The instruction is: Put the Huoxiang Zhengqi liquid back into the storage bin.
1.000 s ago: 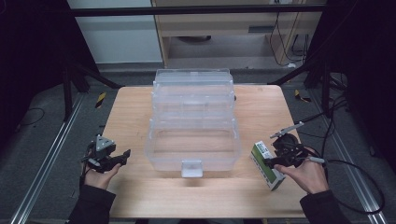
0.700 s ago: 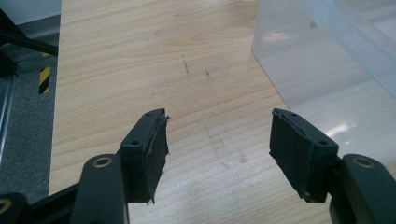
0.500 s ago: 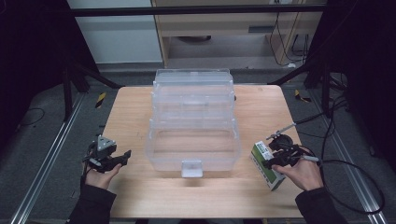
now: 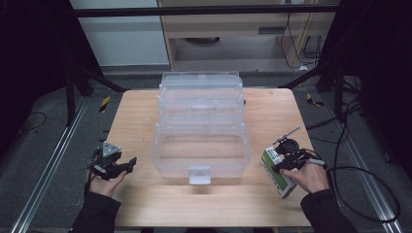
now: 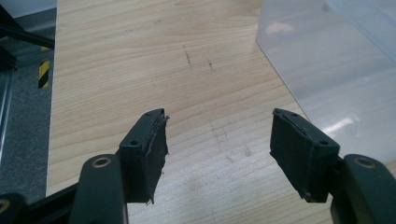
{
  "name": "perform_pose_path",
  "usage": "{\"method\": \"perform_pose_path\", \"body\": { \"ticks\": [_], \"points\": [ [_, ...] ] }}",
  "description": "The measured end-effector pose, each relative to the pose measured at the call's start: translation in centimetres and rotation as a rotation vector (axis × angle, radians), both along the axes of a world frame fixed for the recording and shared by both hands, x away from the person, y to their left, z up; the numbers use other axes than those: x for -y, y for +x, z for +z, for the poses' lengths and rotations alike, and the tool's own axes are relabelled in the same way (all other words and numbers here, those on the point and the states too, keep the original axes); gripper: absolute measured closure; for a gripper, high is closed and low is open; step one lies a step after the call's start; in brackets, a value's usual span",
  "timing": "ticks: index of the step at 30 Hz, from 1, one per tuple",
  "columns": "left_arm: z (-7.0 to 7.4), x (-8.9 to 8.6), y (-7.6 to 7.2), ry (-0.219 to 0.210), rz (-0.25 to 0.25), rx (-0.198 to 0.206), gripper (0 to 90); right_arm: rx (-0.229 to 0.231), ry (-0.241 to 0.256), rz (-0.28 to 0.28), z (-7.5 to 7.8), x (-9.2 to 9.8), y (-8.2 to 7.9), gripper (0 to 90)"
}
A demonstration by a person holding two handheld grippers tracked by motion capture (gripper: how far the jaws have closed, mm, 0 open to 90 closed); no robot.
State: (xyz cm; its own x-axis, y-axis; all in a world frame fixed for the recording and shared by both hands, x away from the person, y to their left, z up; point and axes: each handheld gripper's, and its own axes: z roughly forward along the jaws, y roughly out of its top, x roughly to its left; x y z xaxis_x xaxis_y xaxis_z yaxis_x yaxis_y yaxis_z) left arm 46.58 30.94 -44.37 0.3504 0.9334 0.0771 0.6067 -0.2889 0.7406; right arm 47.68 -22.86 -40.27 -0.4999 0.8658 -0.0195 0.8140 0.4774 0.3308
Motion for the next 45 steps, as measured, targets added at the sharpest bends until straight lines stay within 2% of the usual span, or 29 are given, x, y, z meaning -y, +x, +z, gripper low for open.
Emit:
{"method": "perform_pose_path", "body": {
  "ticks": [28, 33, 45],
  "points": [
    [-0.4, 0.1, 0.2, 0.009, -0.005, -0.021, 34.8, -0.080, -0.035, -0.011, 0.6, -0.2, 0.7, 63.5],
    [-0.4, 0.1, 0.2, 0.011, -0.006, -0.025, 34.7, -0.036, -0.025, -0.008, 1.6, -0.1, 0.4, 63.6],
    [-0.6, 0.1, 0.2, 0.012, -0.004, -0.032, 34.4, 0.102, 0.026, -0.011, 5.4, 0.4, -0.1, 63.7]
  ]
}}
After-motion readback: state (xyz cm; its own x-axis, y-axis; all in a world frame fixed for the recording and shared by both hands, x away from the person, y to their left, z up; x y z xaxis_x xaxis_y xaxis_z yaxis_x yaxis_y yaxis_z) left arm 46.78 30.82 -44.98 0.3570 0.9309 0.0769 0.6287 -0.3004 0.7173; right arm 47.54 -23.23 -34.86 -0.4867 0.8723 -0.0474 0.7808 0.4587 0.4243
